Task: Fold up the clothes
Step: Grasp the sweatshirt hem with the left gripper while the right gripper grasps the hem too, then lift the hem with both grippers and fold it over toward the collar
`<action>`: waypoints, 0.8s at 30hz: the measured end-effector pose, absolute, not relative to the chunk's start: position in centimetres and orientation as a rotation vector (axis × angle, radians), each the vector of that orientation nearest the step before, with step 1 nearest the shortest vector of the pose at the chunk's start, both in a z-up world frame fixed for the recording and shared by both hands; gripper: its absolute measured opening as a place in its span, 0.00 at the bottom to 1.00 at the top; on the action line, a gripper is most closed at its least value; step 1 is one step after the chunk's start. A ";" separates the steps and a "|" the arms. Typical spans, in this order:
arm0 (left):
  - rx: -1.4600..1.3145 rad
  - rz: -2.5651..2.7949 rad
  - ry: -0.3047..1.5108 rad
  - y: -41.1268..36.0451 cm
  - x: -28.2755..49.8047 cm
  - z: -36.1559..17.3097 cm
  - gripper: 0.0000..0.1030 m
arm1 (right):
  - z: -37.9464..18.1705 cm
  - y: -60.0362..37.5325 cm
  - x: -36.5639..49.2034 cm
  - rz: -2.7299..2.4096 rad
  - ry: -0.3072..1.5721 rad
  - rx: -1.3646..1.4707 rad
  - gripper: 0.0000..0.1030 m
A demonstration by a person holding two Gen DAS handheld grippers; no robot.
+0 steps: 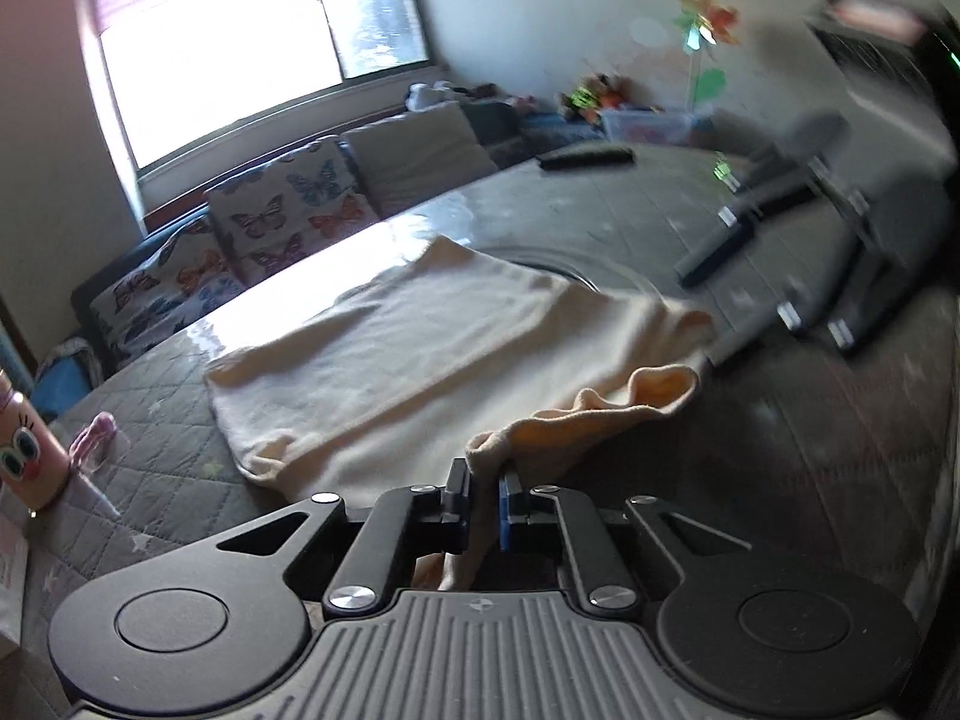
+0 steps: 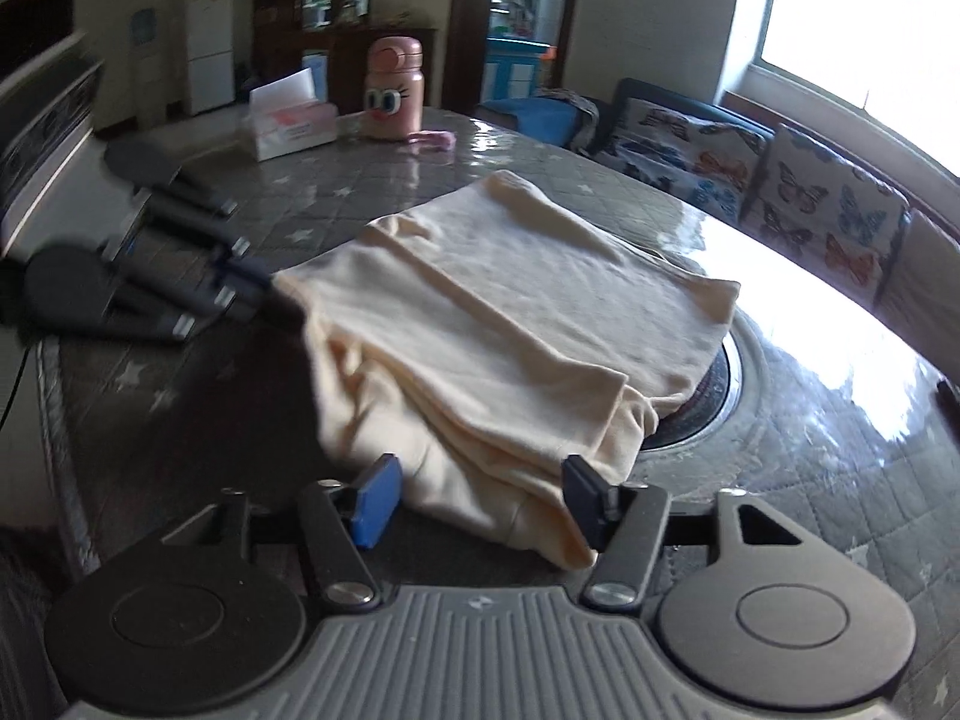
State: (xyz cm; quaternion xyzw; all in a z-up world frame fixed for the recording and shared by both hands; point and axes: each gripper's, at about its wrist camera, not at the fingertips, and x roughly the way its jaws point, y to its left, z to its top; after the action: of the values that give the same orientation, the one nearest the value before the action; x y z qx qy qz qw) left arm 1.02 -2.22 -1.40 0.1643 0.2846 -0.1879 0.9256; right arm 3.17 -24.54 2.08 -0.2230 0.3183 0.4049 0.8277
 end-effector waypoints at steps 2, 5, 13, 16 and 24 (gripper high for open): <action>0.297 -0.372 0.590 -1.9 1.8 -0.7 0.09 | 1.9 -24.3 3.0 0.866 0.661 -0.500 0.61; 0.267 -0.369 0.588 -1.6 2.6 -0.1 0.09 | 1.5 -23.8 2.9 0.871 0.639 -0.533 0.67; 0.257 -0.372 0.594 -1.6 3.1 0.1 0.09 | 0.1 -21.4 3.5 0.889 0.552 -0.616 0.59; 0.255 -0.382 0.601 -1.4 2.8 -0.1 0.09 | -0.3 -21.1 4.6 0.894 0.586 -0.593 0.46; 0.301 -0.373 0.608 -1.4 0.9 -1.3 0.36 | 0.4 -21.3 6.0 0.903 0.667 -0.480 0.14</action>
State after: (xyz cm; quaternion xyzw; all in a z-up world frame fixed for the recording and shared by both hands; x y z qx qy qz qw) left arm 0.86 -1.39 -1.27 0.1470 0.2964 -0.1818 0.9260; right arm 6.05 -21.26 0.38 -0.2254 0.3133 0.4239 0.8194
